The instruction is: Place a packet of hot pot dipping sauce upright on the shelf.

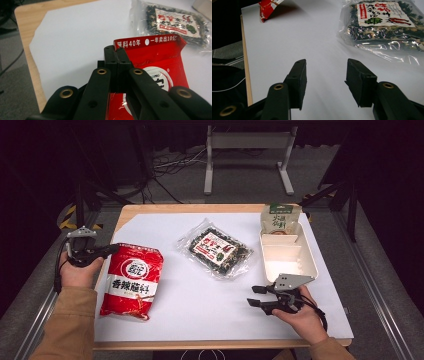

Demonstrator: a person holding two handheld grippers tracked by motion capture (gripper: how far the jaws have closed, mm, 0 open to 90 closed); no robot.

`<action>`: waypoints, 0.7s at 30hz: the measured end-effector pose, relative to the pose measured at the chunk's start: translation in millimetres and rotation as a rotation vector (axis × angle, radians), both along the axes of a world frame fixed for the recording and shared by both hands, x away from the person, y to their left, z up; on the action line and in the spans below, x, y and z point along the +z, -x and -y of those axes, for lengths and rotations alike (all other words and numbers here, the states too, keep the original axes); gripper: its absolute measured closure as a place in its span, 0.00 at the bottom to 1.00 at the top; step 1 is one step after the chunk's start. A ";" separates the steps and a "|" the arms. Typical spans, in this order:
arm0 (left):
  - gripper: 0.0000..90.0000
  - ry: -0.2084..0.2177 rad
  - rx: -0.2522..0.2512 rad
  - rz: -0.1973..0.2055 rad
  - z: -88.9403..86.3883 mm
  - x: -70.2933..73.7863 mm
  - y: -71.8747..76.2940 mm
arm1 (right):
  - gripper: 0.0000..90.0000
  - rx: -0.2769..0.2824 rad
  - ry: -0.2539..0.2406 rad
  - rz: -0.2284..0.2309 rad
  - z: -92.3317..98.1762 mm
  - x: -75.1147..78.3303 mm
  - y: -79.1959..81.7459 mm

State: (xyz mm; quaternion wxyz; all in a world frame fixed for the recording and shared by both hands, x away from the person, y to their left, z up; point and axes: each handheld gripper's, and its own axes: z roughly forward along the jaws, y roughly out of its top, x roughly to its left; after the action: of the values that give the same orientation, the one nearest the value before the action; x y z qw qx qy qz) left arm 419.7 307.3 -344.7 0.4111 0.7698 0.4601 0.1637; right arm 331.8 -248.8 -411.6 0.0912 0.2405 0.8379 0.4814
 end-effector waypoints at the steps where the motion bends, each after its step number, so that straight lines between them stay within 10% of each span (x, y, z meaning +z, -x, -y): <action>1: 1.00 0.000 0.000 0.000 0.0 0.0 0.0 | 0.56 0.000 0.000 0.000 0.0 0.0 0.0; 21: 1.00 -0.048 -0.152 0.168 30.4 53.6 54.4 | 0.58 0.003 -0.013 0.025 -0.9 4.7 4.2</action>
State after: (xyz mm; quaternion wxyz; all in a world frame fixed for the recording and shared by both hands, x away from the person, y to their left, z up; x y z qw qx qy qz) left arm 365.3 276.9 -291.2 0.4410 0.7955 0.3604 0.2069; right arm 327.6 -247.9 -406.9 0.0994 0.2339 0.8340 0.4897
